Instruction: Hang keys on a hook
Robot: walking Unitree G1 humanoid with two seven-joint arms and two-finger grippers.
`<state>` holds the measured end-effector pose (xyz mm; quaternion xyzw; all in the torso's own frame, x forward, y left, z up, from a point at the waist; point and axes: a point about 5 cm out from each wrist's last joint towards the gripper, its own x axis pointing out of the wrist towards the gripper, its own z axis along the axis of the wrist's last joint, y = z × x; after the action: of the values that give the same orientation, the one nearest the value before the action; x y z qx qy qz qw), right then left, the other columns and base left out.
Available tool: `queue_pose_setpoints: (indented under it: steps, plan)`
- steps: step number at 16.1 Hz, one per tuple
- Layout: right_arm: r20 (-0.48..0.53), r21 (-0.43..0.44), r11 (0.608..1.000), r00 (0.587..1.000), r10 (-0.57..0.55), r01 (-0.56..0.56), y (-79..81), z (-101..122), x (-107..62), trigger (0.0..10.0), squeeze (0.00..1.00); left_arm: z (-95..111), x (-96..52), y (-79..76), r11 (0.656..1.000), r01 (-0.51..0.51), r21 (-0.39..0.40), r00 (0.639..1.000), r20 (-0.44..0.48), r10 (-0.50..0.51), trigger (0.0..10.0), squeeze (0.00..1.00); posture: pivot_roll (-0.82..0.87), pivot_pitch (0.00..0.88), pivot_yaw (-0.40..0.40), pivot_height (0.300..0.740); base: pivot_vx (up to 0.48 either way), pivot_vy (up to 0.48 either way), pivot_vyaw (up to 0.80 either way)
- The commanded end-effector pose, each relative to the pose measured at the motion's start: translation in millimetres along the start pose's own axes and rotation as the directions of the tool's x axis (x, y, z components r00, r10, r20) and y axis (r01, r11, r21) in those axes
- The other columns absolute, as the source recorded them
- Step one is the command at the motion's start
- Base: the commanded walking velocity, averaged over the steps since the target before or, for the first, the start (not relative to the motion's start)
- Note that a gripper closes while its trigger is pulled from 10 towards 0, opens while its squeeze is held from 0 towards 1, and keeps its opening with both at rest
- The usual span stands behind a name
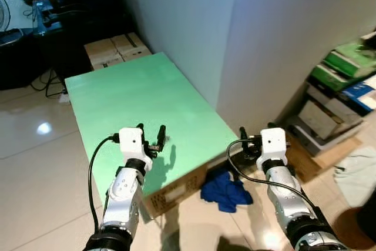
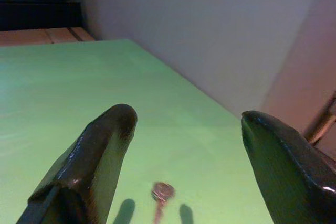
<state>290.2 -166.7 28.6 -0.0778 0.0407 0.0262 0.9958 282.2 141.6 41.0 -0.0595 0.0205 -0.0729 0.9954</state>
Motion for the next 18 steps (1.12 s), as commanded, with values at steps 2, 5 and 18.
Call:
queue_pose_setpoints:
  steps: [2, 5, 18]
  plan:
    - [-0.006, -0.020, 0.999, 0.999, 0.042, -0.043, 7.9, 1, 2.8, 10.0, 0.00, -2, -0.1, 3.3, 1.000, -0.008, 0.006, 1.000, -0.013, 0.008, 10.0, 0.00, -0.14, 0.000, 0.046, 0.740, 0.452, 0.000, 0.00]
    - [-0.011, -0.021, 0.999, 0.999, 0.047, -0.047, 9.9, 1, 2.6, 10.0, 0.00, -2, 0.0, 3.5, 1.000, -0.015, 0.011, 1.000, -0.016, 0.015, 10.0, 0.00, -0.13, 0.000, 0.045, 0.740, 0.450, 0.000, 0.00]
    - [0.040, -0.006, 1.000, 0.999, 0.001, -0.001, -3.6, -5, -14.1, 10.0, 0.00, 1, -11.7, 28.1, 0.998, -0.061, 0.001, 0.998, 0.025, 0.061, 10.0, 0.00, -0.13, 0.000, 0.061, 0.740, 0.069, 0.000, 0.00]
